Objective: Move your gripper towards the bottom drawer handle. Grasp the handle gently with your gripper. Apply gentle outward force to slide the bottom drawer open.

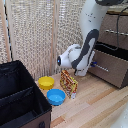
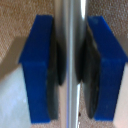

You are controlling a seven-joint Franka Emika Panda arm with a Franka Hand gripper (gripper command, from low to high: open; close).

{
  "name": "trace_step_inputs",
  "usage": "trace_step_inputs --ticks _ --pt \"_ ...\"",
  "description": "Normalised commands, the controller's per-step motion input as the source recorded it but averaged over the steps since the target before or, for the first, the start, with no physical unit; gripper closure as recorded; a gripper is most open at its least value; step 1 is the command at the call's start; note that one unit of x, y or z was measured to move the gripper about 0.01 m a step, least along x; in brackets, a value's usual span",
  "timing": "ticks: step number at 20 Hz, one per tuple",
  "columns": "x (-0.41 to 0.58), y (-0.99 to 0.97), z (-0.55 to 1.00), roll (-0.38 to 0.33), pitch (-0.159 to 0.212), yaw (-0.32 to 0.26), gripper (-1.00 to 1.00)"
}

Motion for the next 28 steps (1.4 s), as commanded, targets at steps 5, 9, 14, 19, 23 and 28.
trace_step_inputs --ticks 5,9,14,19,23,28 --pt "0.113 0.31 0.00 -0.014 0.017 -0.052 -1.00" --pt "0.034 0.14 0.00 -0.029 0.007 -0.002 -1.00" --pt "0.085 0.10 0.24 -0.041 0.015 -0.011 -1.00" --pt "0.159 0.20 0.54 0.000 0.064 -0.063 -1.00" --pt "0.151 0.13 0.64 0.050 0.077 -0.106 -1.00" --pt "0.018 0.15 0.48 0.198 0.048 -0.176 -1.00"
